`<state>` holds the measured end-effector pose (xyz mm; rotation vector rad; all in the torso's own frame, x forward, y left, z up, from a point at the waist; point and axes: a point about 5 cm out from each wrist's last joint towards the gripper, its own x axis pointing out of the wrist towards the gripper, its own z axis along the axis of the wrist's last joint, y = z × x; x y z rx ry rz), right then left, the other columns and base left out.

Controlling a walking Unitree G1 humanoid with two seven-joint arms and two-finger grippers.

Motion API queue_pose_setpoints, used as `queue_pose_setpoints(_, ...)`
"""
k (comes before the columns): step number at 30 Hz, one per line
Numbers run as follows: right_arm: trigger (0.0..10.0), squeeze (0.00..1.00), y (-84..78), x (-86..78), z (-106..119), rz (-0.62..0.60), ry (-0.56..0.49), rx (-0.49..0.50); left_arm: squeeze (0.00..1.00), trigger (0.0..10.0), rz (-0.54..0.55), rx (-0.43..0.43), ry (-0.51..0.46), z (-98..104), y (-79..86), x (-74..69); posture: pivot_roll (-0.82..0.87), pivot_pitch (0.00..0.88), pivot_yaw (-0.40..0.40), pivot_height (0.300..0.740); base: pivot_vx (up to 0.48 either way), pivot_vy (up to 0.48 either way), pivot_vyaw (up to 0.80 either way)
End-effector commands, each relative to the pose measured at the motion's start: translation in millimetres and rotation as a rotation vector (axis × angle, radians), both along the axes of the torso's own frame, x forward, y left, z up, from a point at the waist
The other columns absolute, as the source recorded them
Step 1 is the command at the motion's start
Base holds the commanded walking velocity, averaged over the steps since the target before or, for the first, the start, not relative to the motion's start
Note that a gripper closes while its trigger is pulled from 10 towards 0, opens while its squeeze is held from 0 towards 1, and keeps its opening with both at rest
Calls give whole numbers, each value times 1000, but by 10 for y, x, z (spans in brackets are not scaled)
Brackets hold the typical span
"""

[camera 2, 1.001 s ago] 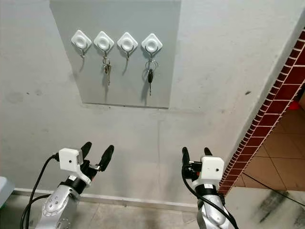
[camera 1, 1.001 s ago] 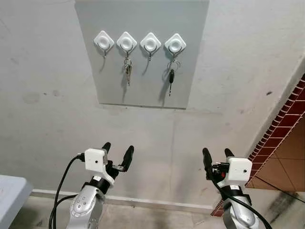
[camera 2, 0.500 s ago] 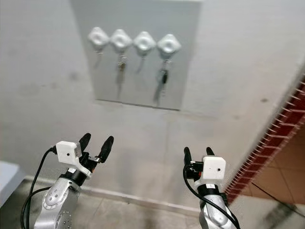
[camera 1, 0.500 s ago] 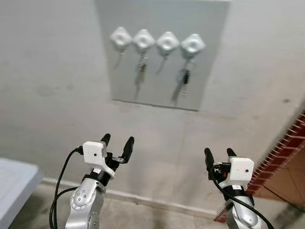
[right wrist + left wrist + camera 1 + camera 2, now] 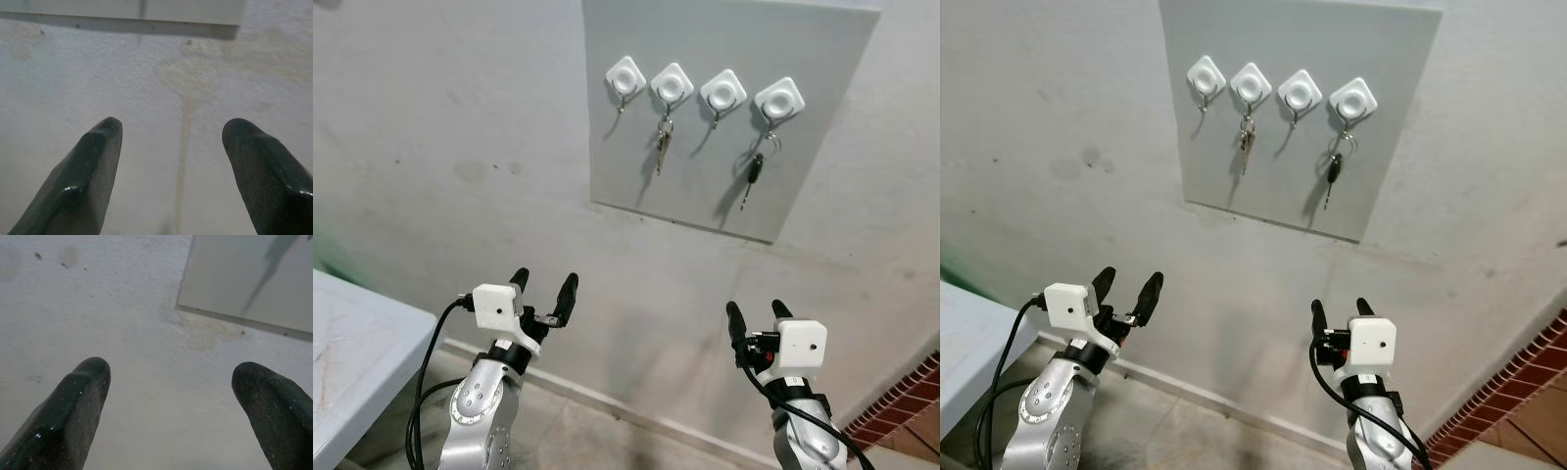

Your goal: Hang keys on a hook

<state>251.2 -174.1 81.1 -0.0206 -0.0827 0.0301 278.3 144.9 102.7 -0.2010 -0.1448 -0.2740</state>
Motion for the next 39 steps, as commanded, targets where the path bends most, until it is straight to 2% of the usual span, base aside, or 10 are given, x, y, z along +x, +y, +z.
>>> queue_pose_setpoints(1,10000,0,-3,11,24,3,-6,3,0,10000,12,11,0,0,32,14,6,0,-7,740,0,0,800)
queue_pose_setpoints(24,10000,0,8,-49,-1,13,4,7,0,10000,10,0,17,-5,39,-3,6,0,-6,740,0,0,800)
queue_pose_setpoints(39,10000,0,8,-23,17,22,4,2,0,10000,39,15,44,-22,55,13,14,0,-16,740,0,0,800)
